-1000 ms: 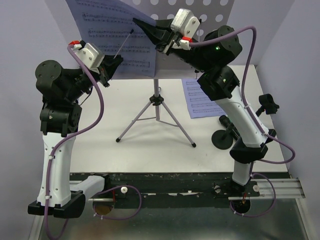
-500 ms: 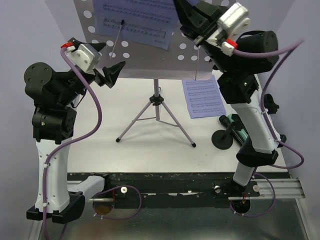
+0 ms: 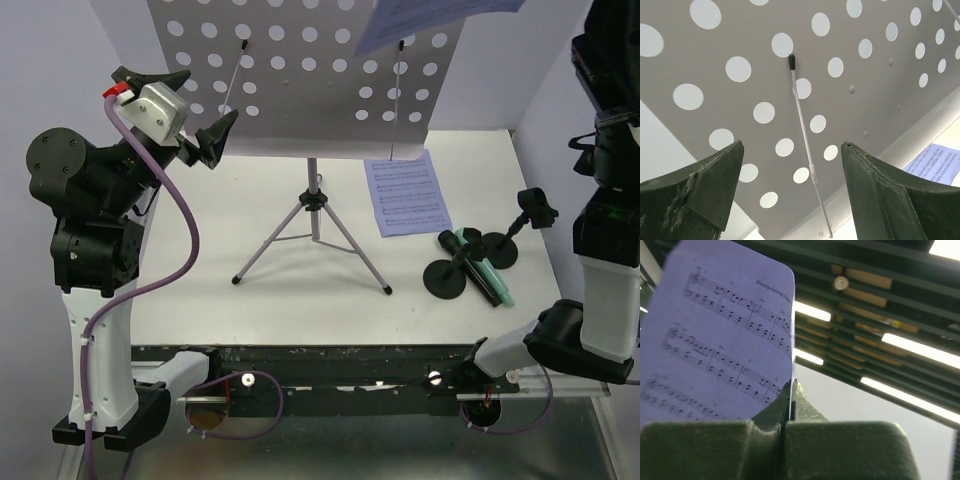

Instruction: Pack up the instrument practice props

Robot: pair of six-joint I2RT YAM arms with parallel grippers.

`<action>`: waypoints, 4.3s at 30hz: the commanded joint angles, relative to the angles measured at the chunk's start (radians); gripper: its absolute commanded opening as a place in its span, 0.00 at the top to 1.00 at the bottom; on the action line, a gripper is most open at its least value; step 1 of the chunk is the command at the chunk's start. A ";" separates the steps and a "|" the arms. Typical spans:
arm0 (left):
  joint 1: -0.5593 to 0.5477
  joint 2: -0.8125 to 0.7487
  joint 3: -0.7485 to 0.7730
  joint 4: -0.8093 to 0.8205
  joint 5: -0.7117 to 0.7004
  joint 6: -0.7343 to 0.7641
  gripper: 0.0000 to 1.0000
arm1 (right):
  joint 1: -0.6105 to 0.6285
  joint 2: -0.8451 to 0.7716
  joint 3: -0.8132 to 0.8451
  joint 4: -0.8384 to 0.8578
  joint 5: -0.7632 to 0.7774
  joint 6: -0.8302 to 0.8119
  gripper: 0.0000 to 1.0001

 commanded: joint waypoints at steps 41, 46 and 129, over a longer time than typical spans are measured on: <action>0.019 -0.121 -0.174 -0.221 -0.060 0.293 0.04 | -0.908 0.128 -0.694 -0.568 -0.380 0.820 1.00; 0.027 -0.127 -0.200 -0.208 -0.107 0.310 0.02 | -0.908 0.134 -0.754 -0.592 -0.473 0.886 1.00; 0.162 -0.064 -0.182 -0.279 0.022 0.249 0.01 | -0.720 1.033 -0.124 -0.878 0.160 0.449 1.00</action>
